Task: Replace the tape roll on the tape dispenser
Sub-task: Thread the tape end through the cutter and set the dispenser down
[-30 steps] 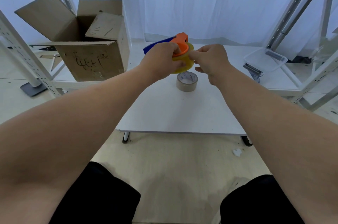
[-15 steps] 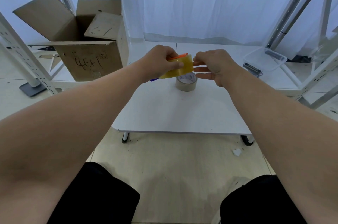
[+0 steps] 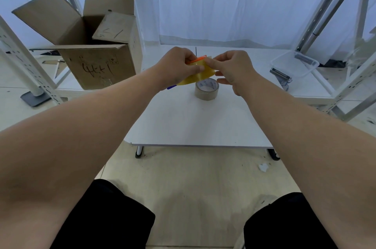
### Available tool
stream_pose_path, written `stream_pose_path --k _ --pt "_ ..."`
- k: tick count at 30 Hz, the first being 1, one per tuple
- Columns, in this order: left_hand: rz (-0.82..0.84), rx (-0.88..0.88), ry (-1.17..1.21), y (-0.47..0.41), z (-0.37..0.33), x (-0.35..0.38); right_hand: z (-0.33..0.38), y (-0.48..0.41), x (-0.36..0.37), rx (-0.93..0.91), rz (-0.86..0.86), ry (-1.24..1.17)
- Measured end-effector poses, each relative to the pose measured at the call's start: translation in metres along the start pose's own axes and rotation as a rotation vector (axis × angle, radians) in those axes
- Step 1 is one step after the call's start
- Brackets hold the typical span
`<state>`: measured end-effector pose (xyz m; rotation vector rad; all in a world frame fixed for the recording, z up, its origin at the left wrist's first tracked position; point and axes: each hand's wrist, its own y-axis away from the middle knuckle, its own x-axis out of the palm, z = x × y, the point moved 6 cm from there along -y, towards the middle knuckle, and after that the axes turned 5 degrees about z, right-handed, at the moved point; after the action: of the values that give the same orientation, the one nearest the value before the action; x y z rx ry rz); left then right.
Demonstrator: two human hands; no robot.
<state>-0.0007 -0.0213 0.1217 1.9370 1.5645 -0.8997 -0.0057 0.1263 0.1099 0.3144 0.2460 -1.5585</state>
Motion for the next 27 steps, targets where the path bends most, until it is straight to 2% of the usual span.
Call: stream_pose_path --k 5,18,27 --pt "0.01 0.001 -0.012 -0.001 0.0 0.001 0.003 -0.003 0.0 -0.043 -0.043 0.068" --pt "0.059 -0.039 0.022 -0.001 0.007 0.004 -0.002 -0.005 0.005 -0.008 0.073 0.152" --pt "0.072 -0.059 0.05 -0.003 0.012 0.004 -0.004 -0.001 0.002 0.037 0.098 0.112"
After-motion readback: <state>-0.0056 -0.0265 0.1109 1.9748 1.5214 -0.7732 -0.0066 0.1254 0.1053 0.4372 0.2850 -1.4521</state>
